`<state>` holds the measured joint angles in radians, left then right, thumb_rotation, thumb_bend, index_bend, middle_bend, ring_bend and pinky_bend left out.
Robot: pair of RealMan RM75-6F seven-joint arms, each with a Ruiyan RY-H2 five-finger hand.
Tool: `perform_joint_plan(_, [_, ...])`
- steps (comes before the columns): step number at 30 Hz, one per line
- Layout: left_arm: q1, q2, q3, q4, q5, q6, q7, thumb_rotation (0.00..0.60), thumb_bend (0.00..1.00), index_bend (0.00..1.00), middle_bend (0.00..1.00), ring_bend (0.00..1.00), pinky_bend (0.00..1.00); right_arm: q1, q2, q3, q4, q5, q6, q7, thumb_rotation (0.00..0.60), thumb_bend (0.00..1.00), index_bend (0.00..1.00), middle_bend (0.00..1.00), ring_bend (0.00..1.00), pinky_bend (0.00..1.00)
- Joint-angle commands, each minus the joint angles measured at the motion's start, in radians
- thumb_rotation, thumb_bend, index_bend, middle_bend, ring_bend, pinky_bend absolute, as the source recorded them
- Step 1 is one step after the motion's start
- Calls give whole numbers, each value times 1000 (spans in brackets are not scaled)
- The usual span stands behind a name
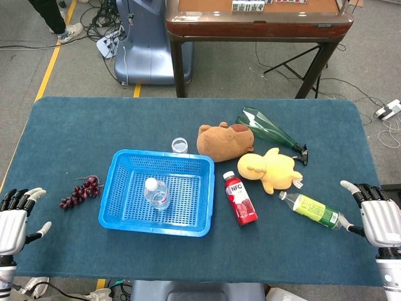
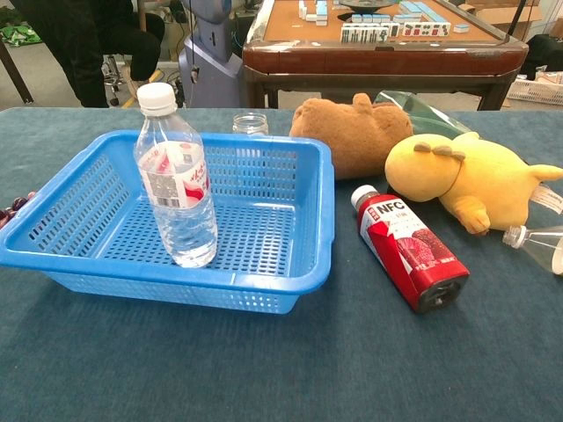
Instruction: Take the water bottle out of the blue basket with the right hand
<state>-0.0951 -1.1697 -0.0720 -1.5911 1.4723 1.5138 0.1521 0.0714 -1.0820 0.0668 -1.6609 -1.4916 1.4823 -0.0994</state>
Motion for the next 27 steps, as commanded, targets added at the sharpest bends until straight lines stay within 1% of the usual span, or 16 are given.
perform_joint_plan(1, [-1,1,0,-2,-3,-4,1,600,217,279,241,157,94,4,8,-5,-5,-4,-12,16,600,120,216,297,223,218])
perform_joint_plan(9, [7,6,3,-7,2,10,1,600,217,278,241,157,94,11,18,-7,-9,-19,-20,52,600,121,216,297,223,218])
perform_joint_plan(15, [11,14,3,-16,3,17,2,600,217,278,241,157,94,36,37,-16,-39,-53,-54,117,600,120,216,296,223,222])
perform_joint_plan(21, [12,24,6,-28,7,17,6,600,216,278,241,157,94,120,90,-23,-113,-134,-153,204,600,120,216,296,223,242])
perform_joint_plan(24, [15,25,7,-31,12,24,5,600,217,278,241,157,94,180,104,-15,-153,-164,-217,236,600,120,216,297,223,247])
perform_joint_plan(27, [19,27,9,-33,15,29,3,600,217,278,241,157,94,242,104,0,-188,-169,-285,275,600,120,216,297,223,253])
